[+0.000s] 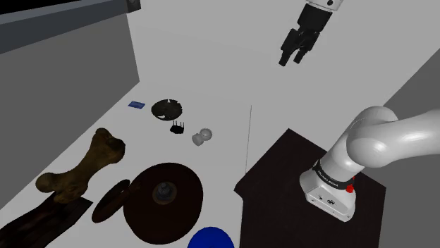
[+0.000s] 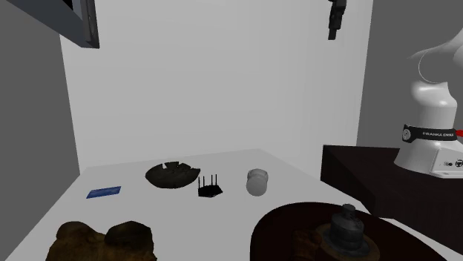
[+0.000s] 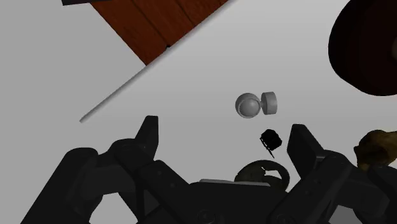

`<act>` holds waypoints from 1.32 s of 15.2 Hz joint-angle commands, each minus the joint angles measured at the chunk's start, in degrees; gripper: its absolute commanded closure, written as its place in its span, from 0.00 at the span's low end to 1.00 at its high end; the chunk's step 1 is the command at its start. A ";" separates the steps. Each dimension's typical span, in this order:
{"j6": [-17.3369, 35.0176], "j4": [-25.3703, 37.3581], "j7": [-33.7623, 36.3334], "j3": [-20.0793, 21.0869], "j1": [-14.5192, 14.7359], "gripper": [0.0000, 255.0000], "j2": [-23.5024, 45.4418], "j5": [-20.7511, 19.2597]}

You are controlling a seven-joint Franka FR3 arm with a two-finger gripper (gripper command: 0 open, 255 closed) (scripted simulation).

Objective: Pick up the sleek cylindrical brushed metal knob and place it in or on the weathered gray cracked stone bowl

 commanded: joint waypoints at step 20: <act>39.28 -12.64 42.05 20.78 -6.32 0.00 25.08 11.53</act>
